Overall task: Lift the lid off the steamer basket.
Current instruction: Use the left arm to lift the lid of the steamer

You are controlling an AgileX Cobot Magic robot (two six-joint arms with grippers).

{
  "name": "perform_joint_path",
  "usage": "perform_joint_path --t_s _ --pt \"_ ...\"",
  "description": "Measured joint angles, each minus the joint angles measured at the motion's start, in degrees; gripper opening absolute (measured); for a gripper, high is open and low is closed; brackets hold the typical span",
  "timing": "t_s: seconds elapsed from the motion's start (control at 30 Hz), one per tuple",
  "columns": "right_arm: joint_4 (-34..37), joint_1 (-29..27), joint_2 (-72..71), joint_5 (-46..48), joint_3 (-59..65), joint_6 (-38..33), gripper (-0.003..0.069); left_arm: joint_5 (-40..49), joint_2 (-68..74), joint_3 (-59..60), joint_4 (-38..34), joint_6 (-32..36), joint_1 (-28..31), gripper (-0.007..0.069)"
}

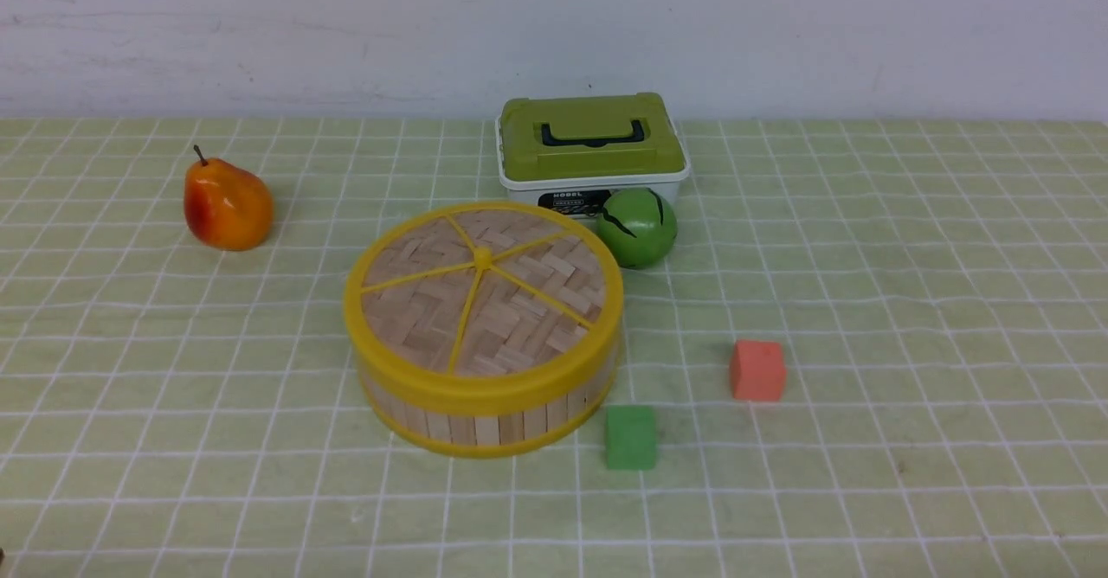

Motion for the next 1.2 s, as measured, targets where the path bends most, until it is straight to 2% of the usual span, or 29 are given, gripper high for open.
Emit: perform_joint_path --t_s 0.13,0.2,0.23,0.33,0.47,0.57,0.67,0.77,0.8,0.87,1.2 --pt "0.00 0.00 0.00 0.00 0.00 0.00 0.0241 -14.89 0.00 0.00 0.00 -0.33 0.00 0.0046" --pt "0.00 0.00 0.00 0.00 0.00 0.00 0.0241 -20.30 0.00 0.00 0.00 -1.90 0.00 0.0049" --pt "0.00 0.00 0.00 0.00 0.00 0.00 0.0241 -20.30 0.00 0.00 0.00 -2.14 0.00 0.0050" --pt "0.00 0.00 0.00 0.00 0.00 0.00 0.0241 -28.96 0.00 0.00 0.00 -7.66 0.00 0.0054" --pt "0.00 0.00 0.00 0.00 0.00 0.00 0.0241 -32.57 0.00 0.00 -0.07 -15.08 0.00 0.0057" --pt "0.00 0.00 0.00 0.00 0.00 0.00 0.0241 -31.13 0.00 -0.72 -0.13 -17.07 0.00 0.0049" --pt "0.00 0.00 0.00 0.00 0.00 0.00 0.0241 -20.42 0.66 -7.94 -0.24 -17.76 0.00 -0.0011" --pt "0.00 0.00 0.00 0.00 0.00 0.00 0.0241 -9.51 5.82 -17.92 -0.24 -17.76 0.00 -0.0013" --pt "0.00 0.00 0.00 0.00 0.00 0.00 0.0241 -9.51 6.35 -17.92 -0.24 -17.76 0.00 -0.0013" --pt "0.00 0.00 0.00 0.00 0.00 0.00 0.0241 -2.31 14.43 -27.27 -0.03 -17.76 0.00 -0.0013" --pt "0.00 0.00 0.00 0.00 0.00 0.00 0.0241 3.25 46.36 -49.33 0.37 -18.67 0.00 -0.0013"
